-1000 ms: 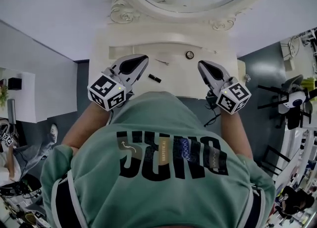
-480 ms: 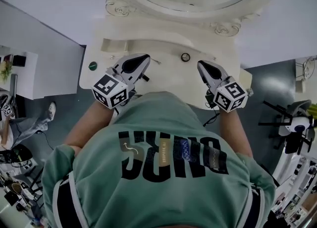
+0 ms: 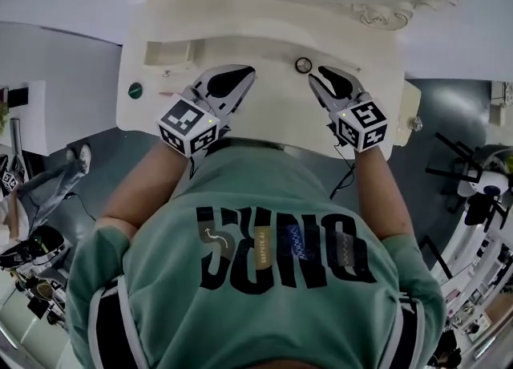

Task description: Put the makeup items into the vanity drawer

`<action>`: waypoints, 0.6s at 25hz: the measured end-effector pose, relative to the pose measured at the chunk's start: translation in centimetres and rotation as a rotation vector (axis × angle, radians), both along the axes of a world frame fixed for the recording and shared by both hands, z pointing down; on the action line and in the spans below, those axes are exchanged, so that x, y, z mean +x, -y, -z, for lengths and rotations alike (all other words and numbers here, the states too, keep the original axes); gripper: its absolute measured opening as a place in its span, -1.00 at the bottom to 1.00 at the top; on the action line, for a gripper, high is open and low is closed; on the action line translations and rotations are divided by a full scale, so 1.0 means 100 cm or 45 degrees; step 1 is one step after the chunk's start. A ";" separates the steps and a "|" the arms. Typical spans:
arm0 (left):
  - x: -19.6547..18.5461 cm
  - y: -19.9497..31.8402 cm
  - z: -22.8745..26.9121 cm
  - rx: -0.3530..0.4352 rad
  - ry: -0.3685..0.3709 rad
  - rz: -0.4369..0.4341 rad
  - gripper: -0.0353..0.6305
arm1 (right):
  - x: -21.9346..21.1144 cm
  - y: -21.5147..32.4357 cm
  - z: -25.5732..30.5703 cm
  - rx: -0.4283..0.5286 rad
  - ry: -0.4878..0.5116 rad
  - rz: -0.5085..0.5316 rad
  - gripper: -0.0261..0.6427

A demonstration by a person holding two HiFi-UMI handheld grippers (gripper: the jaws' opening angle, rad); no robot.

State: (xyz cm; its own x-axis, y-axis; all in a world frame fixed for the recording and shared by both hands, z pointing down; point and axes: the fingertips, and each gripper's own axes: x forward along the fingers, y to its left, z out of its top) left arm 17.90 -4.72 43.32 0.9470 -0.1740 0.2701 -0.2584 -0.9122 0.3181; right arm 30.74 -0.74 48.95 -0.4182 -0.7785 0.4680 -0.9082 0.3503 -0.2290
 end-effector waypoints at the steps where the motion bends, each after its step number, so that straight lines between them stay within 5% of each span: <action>1: 0.005 0.002 -0.008 -0.010 0.007 -0.011 -0.88 | 0.001 0.004 -0.014 -0.030 -0.022 -0.003 -0.55; 10: 0.049 0.012 -0.056 -0.059 0.056 -0.103 -0.88 | 0.007 0.031 -0.120 -0.262 -0.240 0.015 -0.17; 15: 0.055 0.008 -0.064 -0.099 0.061 -0.130 -0.88 | 0.013 0.036 -0.153 -0.354 -0.282 -0.012 -0.13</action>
